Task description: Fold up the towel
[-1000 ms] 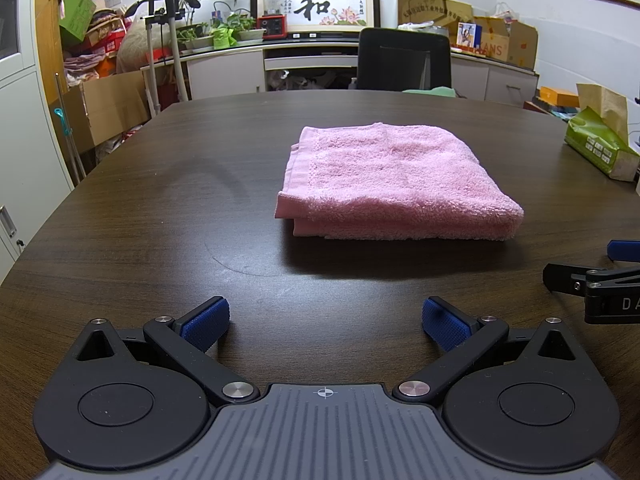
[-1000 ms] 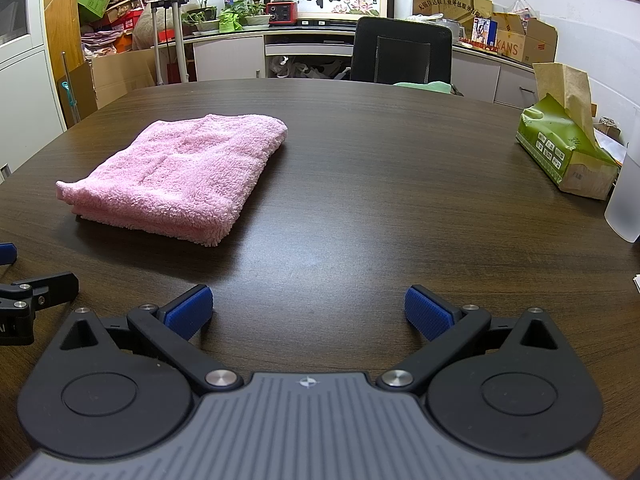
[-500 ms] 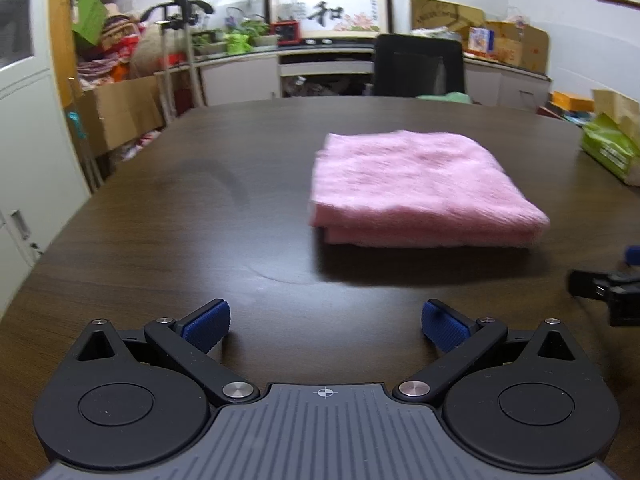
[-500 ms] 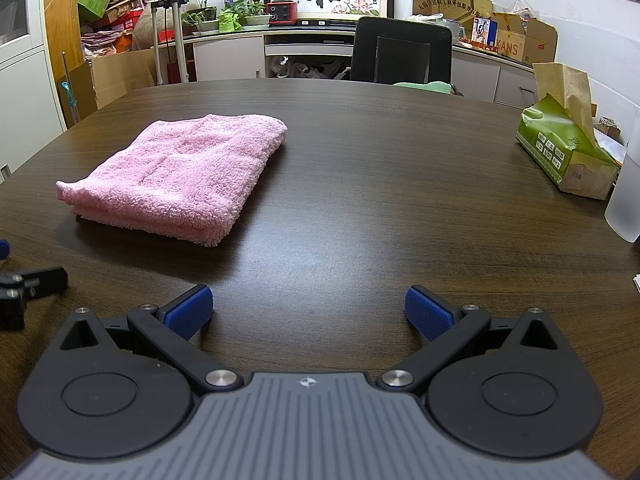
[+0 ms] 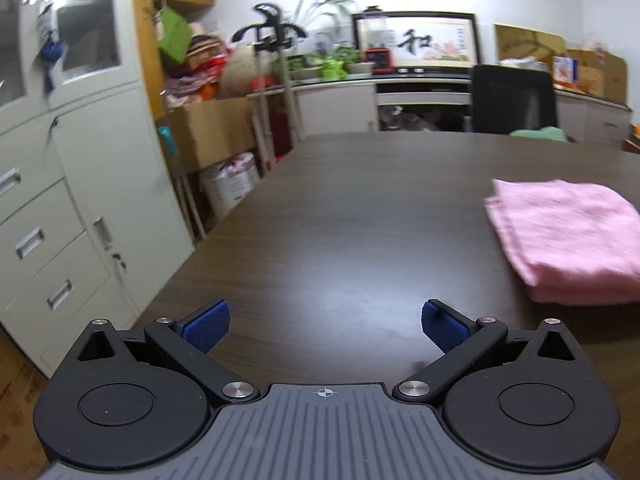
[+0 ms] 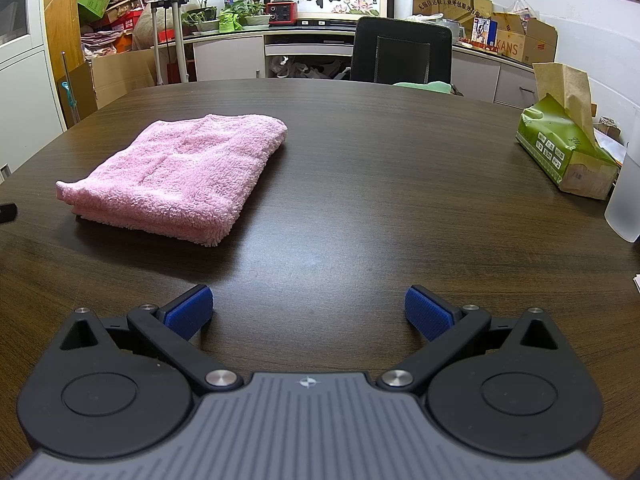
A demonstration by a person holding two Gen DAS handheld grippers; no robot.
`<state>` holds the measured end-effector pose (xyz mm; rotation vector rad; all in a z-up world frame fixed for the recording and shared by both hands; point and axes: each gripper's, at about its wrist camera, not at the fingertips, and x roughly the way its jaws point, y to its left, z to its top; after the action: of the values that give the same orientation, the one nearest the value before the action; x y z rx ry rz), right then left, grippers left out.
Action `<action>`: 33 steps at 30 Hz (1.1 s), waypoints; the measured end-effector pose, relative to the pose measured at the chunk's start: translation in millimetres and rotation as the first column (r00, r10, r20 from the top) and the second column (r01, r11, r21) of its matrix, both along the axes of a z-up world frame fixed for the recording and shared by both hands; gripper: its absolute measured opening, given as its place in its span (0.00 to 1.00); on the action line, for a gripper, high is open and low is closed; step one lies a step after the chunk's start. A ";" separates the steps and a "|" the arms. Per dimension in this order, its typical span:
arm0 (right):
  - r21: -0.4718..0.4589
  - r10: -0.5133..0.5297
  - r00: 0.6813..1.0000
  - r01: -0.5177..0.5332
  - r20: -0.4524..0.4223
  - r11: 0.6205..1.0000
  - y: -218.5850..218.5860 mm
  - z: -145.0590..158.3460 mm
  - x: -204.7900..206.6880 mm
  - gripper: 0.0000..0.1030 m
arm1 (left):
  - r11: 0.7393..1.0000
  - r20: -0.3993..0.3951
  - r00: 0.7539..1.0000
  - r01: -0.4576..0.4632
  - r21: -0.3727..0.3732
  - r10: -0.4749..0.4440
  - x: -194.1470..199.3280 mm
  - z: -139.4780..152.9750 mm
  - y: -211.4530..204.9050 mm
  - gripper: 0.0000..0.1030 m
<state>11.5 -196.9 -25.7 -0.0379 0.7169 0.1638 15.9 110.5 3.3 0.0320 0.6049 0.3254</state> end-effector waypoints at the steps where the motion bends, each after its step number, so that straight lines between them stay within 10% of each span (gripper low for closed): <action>1: 0.000 0.000 1.000 0.000 0.000 1.000 0.0 0.0 0.0 1.00 | 1.000 -0.004 1.000 -0.011 -0.010 0.011 1.1 0.5 5.9 1.00; 33: 0.000 0.016 1.000 -0.016 0.000 1.000 -0.8 0.0 1.4 1.00 | 0.989 -0.068 0.996 -0.073 -0.132 0.065 6.3 -9.5 53.8 1.00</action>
<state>12.9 -197.7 -25.7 -0.0433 0.7168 0.1789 22.1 164.4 -6.2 -0.1088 0.6911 0.3512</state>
